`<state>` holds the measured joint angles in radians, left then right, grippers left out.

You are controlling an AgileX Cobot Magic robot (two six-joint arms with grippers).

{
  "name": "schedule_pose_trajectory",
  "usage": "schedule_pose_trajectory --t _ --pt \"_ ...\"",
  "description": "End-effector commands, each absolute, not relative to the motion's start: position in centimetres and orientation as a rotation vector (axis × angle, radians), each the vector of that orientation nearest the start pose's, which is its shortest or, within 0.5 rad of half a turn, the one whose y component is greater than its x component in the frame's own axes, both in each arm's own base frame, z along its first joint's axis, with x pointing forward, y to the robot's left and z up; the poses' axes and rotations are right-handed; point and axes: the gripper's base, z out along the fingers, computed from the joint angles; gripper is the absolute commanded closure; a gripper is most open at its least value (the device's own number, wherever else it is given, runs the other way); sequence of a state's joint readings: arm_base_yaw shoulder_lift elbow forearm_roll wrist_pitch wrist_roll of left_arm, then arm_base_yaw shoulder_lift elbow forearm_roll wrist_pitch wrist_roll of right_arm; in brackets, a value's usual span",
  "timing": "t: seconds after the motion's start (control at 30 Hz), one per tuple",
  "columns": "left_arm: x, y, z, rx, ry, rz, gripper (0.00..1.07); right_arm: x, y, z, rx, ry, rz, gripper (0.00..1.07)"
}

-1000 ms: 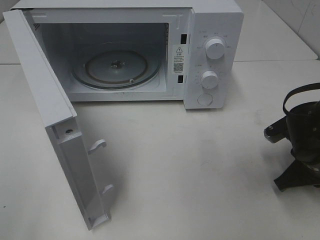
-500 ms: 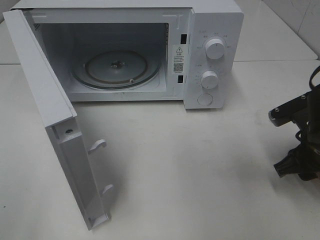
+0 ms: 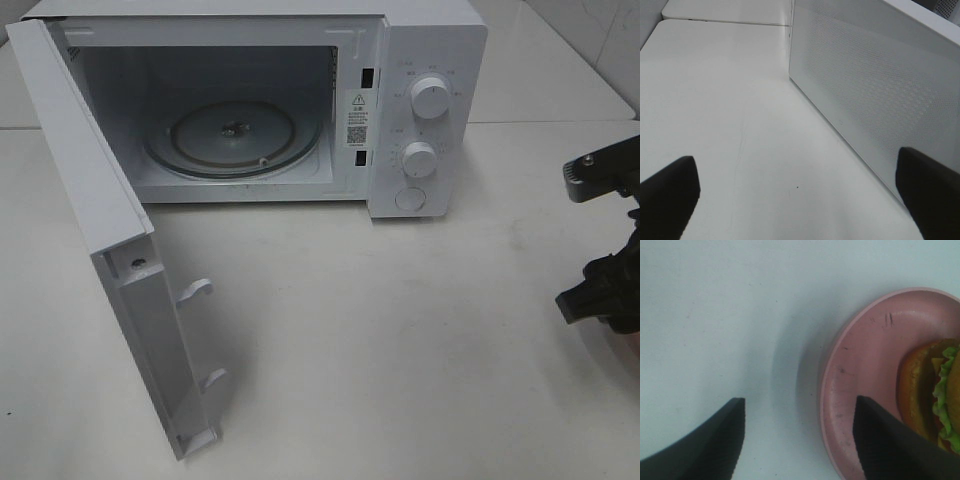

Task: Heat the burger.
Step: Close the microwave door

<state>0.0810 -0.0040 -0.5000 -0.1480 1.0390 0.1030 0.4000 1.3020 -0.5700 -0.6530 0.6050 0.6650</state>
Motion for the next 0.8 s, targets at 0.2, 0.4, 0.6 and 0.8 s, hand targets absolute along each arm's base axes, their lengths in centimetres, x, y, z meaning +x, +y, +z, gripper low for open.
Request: schedule_pose_trajectory --t 0.2,0.4,0.6,0.8 --pt "-0.7 -1.3 27.9 0.024 1.991 -0.071 0.07 18.4 5.2 23.2 -0.246 2.513 -0.121 0.44" --pt "-0.7 -1.3 27.9 0.024 1.991 -0.071 0.07 16.4 5.5 25.2 -0.352 2.442 0.019 0.37" --pt "-0.7 -1.3 27.9 0.024 1.991 -0.071 0.07 14.2 5.4 26.5 -0.411 2.418 0.123 0.27" --pt "-0.7 -1.3 27.9 0.024 1.991 -0.071 0.07 11.5 4.4 27.4 -0.413 2.431 0.133 0.29"
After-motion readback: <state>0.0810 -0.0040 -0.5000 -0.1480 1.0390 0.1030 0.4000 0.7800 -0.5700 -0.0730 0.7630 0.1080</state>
